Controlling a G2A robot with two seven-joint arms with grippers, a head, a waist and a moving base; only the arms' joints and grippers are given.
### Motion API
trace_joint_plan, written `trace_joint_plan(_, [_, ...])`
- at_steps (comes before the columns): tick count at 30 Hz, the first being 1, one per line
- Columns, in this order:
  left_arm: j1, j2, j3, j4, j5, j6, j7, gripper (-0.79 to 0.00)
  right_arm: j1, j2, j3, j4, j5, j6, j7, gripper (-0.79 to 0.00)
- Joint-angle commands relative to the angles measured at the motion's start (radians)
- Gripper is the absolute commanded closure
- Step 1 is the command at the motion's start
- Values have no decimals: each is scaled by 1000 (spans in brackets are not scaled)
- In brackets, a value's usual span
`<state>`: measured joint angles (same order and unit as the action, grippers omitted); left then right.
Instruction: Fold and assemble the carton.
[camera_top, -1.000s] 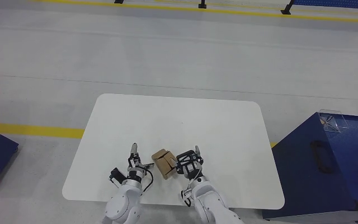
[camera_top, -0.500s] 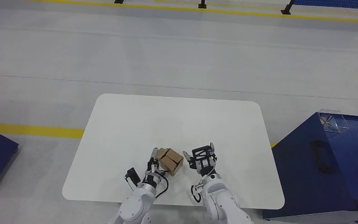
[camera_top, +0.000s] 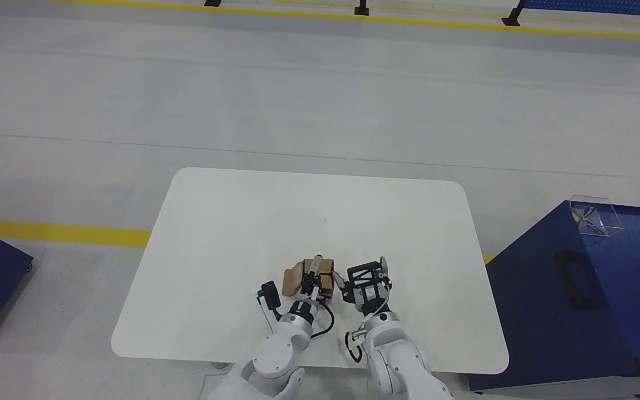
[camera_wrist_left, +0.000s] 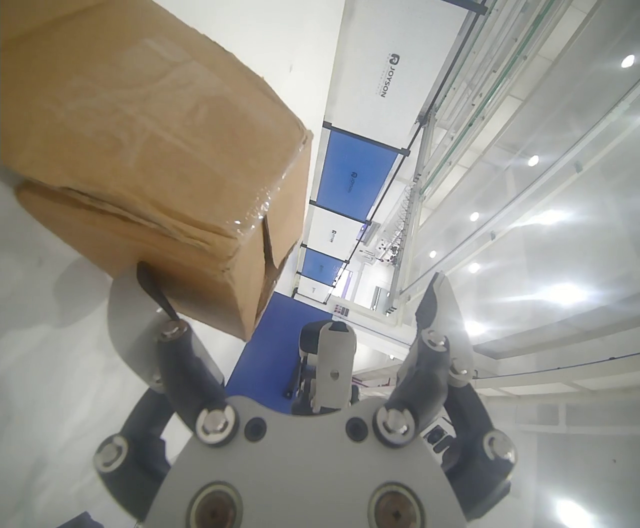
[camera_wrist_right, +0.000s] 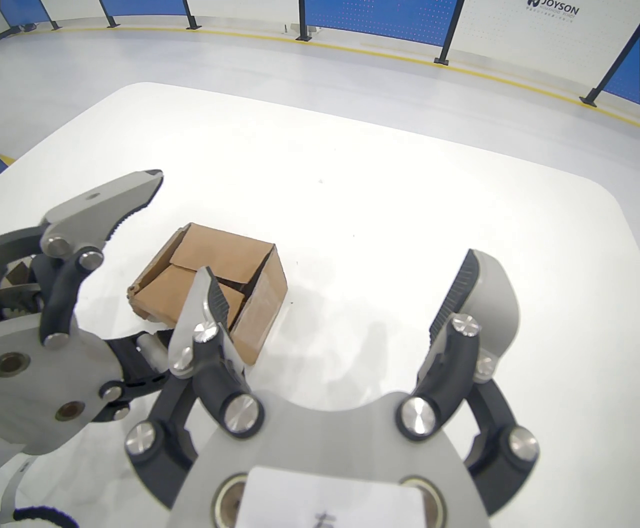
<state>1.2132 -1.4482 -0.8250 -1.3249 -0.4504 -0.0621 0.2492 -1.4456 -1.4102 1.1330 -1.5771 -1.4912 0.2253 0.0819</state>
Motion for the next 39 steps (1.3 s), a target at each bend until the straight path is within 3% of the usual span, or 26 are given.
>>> trace_joint_plan(1, [18, 1, -12, -13, 16, -8, 3, -785, 0, 0, 0, 0, 0, 0, 0, -785])
trace_joint_plan(5, [107, 27, -90, -116, 29, -18, -50, -785, 9, 2, -5, 23, -115, 42, -35, -785])
trace_joint_plan(12, [326, 80, -272, -339, 95, -137, -171, -785, 85, -16, -47, 107, -127, 85, -43, -785])
trace_joint_plan(22, [326, 80, -275, -349, 84, -148, -172, -785, 94, -18, -54, 118, -138, 86, -49, -785])
trace_joint_plan(26, [334, 78, -280, -320, 155, -276, -162, -785, 109, -25, -73, 156, -151, 112, -64, -785])
trace_joint_plan(29, [333, 75, -256, -240, 265, -403, -167, -785, 123, -36, -102, 209, -161, 142, -90, -785])
trace_joint_plan(34, [321, 69, -233, -142, 304, -544, -191, -785, 144, -49, -127, 264, -150, 161, -125, -785])
trace_joint_plan(39, [291, 58, -212, -69, 304, -582, -182, -785, 155, -58, -134, 290, -145, 174, -141, -785])
